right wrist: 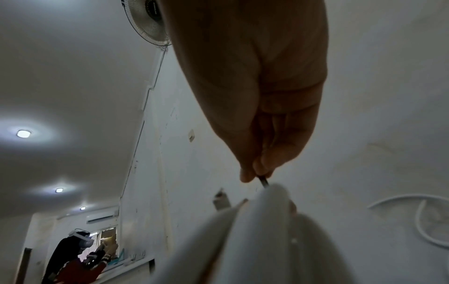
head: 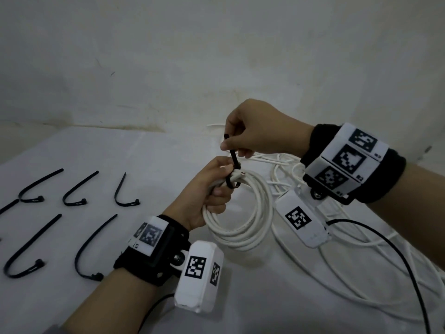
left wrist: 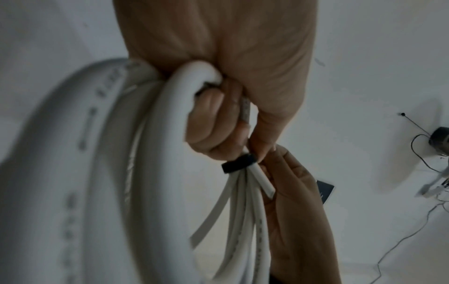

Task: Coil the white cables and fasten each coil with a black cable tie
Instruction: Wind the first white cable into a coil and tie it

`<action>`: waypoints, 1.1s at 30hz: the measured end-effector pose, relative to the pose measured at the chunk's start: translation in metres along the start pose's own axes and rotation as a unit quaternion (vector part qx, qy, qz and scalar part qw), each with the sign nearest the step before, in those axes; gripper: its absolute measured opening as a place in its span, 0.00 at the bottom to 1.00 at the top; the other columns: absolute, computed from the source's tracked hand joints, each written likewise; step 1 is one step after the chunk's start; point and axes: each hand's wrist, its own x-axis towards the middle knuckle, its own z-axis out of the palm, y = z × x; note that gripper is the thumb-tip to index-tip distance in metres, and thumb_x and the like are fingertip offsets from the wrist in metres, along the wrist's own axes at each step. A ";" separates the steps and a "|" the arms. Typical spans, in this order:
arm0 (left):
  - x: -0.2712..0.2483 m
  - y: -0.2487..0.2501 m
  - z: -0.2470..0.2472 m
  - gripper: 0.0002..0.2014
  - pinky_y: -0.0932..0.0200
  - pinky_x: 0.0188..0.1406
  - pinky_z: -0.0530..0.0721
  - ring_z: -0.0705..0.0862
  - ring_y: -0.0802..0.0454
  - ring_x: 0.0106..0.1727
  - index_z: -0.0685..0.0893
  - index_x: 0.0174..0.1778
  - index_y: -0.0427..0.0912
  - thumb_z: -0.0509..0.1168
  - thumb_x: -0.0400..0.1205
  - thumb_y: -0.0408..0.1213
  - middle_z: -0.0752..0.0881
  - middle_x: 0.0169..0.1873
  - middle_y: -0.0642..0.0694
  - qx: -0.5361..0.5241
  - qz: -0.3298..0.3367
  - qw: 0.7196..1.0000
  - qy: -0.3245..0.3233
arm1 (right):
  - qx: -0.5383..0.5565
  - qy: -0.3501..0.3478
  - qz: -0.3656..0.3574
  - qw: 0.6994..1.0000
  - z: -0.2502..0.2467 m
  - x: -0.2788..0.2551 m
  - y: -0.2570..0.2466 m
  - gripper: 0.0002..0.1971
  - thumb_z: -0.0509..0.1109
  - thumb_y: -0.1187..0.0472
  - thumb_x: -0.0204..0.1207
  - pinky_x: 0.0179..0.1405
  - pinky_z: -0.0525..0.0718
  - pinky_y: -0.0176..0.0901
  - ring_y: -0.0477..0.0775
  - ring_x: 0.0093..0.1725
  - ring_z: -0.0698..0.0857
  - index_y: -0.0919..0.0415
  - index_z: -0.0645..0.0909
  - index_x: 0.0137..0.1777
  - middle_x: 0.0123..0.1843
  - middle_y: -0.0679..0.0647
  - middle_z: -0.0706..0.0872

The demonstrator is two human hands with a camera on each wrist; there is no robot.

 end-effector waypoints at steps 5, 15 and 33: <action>0.001 -0.006 0.002 0.04 0.71 0.14 0.50 0.57 0.63 0.13 0.73 0.43 0.49 0.61 0.74 0.41 0.64 0.18 0.52 -0.004 -0.013 1.000 0.007 | -0.040 0.050 -0.020 0.998 0.004 0.005 0.007 0.14 0.77 0.62 0.72 0.25 0.75 0.22 0.36 0.18 0.80 0.61 0.77 0.28 0.22 0.48 0.82; 0.003 -0.002 -0.004 0.08 0.69 0.14 0.53 0.57 0.62 0.16 0.73 0.46 0.48 0.61 0.76 0.45 0.64 0.21 0.51 0.024 0.015 0.999 0.022 | 0.058 0.077 0.022 0.995 0.007 0.018 0.023 0.10 0.76 0.63 0.73 0.27 0.86 0.33 0.45 0.24 0.86 0.65 0.82 0.34 0.27 0.54 0.86; 0.008 0.001 -0.013 0.25 0.71 0.20 0.73 0.67 0.64 0.20 0.75 0.65 0.39 0.56 0.76 0.50 0.77 0.27 0.50 -0.056 0.062 0.997 0.002 | 0.177 0.154 -0.063 0.970 0.046 -0.029 0.048 0.07 0.79 0.68 0.68 0.42 0.79 0.25 0.47 0.42 0.87 0.64 0.84 0.40 0.41 0.52 0.88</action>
